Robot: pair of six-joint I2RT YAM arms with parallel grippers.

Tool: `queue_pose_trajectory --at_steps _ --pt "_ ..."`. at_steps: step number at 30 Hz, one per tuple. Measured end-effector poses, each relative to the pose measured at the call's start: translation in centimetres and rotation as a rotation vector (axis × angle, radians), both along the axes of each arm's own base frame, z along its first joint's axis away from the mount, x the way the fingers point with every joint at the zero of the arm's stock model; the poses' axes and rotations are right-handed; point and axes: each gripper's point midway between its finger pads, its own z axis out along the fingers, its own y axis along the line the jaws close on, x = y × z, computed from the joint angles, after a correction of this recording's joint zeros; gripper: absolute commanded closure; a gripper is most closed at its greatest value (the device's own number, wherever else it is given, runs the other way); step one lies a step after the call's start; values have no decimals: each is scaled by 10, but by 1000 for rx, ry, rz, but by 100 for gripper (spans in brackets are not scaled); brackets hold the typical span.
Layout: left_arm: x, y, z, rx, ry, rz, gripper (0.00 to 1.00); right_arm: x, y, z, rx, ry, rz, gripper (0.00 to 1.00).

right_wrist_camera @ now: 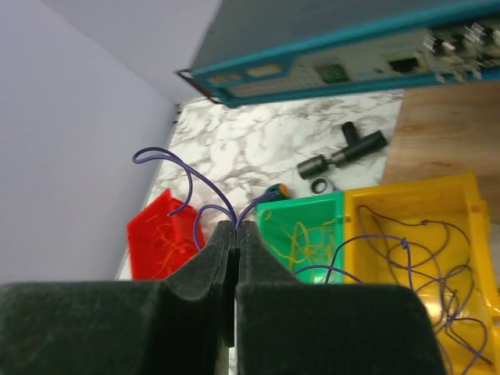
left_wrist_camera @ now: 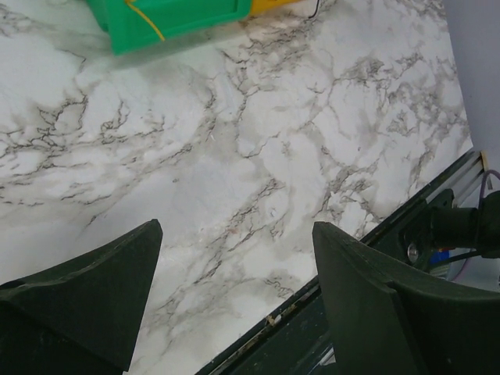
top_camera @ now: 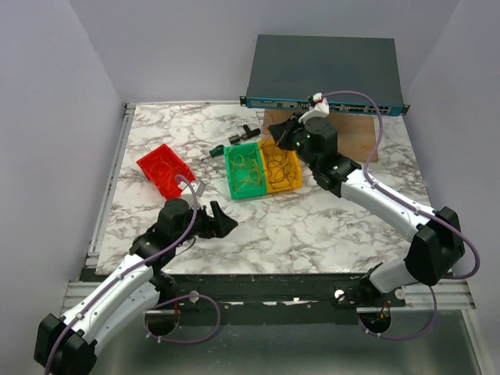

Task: Untangle the cables
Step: Pick up the cable at the center of the board, then place the cable in the bin.

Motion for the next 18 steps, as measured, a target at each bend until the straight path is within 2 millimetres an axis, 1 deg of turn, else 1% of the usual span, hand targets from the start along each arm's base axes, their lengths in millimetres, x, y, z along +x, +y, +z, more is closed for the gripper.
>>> queue_pose_trajectory --at_steps 2,4,6,7,8,10,11,13,16,18 --pt "-2 1 -9 8 15 0 19 7 -9 -22 4 -2 -31 99" --pt "-3 2 -12 11 20 0 19 13 -18 -53 0 17 -59 99" --pt "-2 1 -10 7 11 0 19 19 -22 -87 -8 46 -77 99" --pt "-1 1 -9 5 7 -1 19 24 -22 -118 -19 81 -84 99" --pt "-1 0 -8 2 2 -1 19 25 -24 -121 -21 86 -89 99" --pt "0 0 -6 -1 -8 -2 19 31 -24 -151 -21 134 -99 99" --pt "1 0 -5 -3 -13 -2 16 34 -22 -163 -15 154 -99 99" --pt "1 -1 -3 -7 -24 -3 2 38 -21 -186 0 202 -109 99" --pt "1 0 1 -22 -47 0 1 40 -21 -213 13 279 -141 99" --pt "0 1 2 -29 -63 4 1 44 -22 -222 12 318 -173 99"
